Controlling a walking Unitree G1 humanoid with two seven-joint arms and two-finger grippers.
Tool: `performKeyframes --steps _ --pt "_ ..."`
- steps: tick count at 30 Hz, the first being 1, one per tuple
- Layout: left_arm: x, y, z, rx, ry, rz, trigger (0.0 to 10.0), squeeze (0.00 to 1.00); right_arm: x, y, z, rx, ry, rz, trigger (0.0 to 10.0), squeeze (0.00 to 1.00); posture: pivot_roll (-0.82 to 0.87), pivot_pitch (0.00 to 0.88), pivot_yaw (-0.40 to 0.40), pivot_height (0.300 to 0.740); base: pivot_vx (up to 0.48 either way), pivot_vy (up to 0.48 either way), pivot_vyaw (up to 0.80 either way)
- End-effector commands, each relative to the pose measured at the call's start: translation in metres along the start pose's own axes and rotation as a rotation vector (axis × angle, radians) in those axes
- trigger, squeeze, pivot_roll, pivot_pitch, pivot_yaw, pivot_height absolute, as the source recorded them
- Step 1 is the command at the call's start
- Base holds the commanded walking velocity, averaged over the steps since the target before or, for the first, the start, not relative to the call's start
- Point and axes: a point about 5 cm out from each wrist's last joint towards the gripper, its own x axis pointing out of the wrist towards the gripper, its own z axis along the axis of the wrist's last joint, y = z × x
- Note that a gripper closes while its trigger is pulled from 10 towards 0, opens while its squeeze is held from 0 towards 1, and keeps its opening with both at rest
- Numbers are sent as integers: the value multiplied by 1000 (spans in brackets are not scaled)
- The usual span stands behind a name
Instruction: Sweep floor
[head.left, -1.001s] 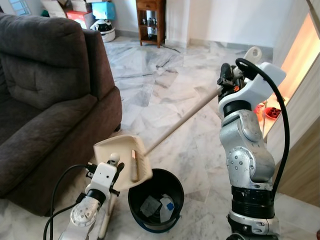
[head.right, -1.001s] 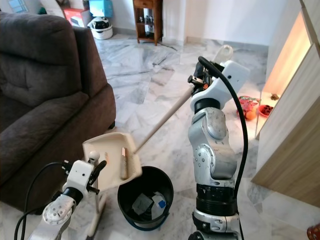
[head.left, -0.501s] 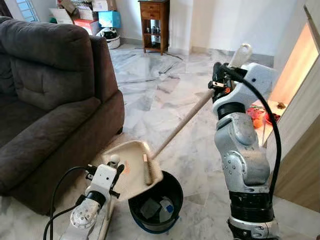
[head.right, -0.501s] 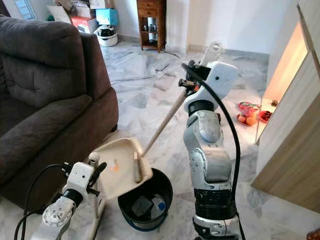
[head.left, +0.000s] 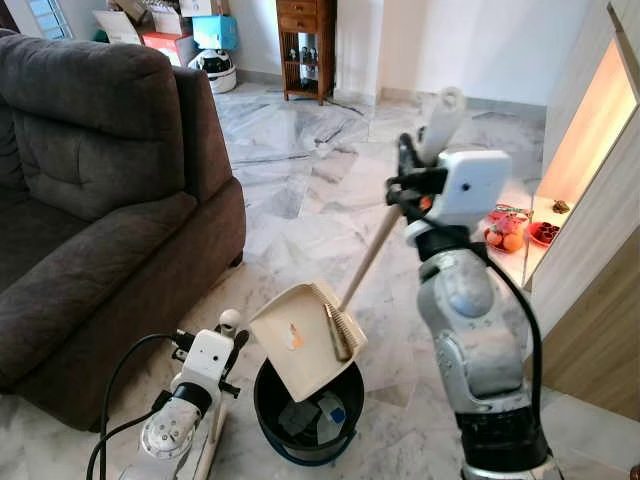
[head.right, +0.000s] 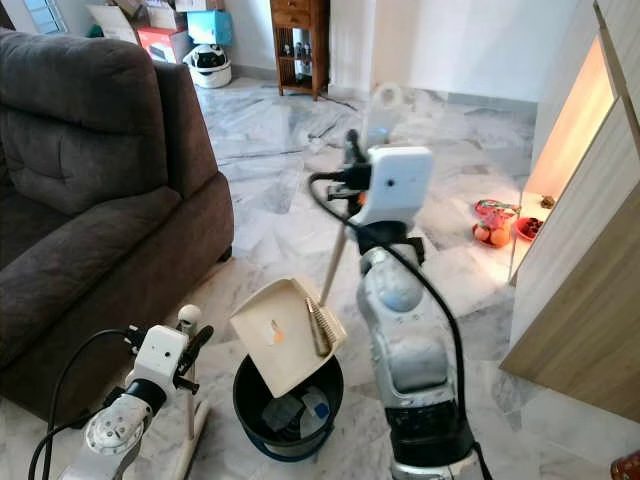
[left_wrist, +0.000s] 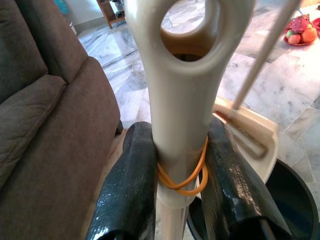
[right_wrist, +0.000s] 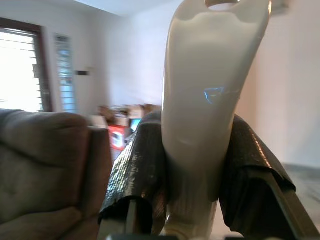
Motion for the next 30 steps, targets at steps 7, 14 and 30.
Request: performKeyframes --steps 7,14,30 --pt "1 3 5 19 -26 0 10000 0 -8 35 34 -8 -198 199 10000 0 146 0 53 740 0 0 0" --pt "1 3 5 19 -27 0 10000 0 -15 47 34 -71 -224 297 10000 0 145 0 52 740 0 0 0" --pt "1 1 4 23 -23 -6 10000 0 -14 38 20 -370 -211 259 10000 0 145 0 50 740 0 0 0"
